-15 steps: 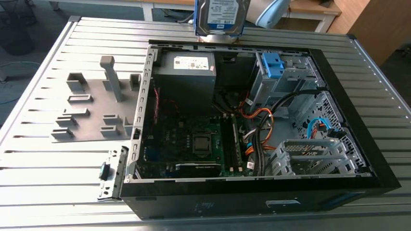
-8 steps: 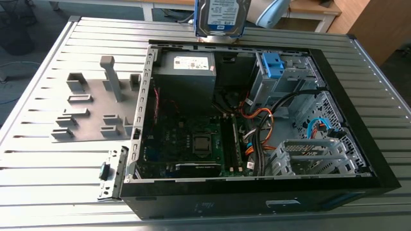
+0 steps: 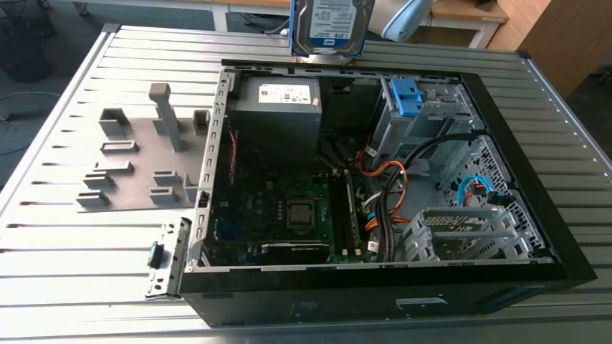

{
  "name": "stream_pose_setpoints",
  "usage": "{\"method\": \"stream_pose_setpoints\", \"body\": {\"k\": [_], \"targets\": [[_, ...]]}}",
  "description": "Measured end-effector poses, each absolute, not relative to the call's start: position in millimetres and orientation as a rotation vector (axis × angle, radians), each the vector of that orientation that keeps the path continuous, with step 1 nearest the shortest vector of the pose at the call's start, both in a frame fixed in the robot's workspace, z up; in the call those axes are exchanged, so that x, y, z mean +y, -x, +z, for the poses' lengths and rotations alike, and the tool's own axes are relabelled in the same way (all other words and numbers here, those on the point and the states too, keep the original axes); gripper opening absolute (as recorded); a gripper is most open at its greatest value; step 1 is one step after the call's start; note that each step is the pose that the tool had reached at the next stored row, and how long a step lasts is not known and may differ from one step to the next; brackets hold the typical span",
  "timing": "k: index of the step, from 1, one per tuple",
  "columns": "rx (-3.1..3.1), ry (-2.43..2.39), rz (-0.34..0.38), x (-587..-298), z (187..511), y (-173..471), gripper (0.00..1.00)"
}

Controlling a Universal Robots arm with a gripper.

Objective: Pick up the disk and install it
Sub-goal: 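Pick up the disk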

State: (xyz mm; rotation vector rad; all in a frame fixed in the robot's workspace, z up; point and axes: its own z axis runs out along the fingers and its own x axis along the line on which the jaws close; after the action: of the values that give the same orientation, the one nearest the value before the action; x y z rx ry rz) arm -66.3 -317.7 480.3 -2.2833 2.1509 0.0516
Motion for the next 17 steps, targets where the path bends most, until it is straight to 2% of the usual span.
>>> {"method": "stream_pose_setpoints", "body": {"k": [17], "targets": [[2.151, 2.283, 0.052, -326.0, 480.2, 64.8, 0.37]]}}
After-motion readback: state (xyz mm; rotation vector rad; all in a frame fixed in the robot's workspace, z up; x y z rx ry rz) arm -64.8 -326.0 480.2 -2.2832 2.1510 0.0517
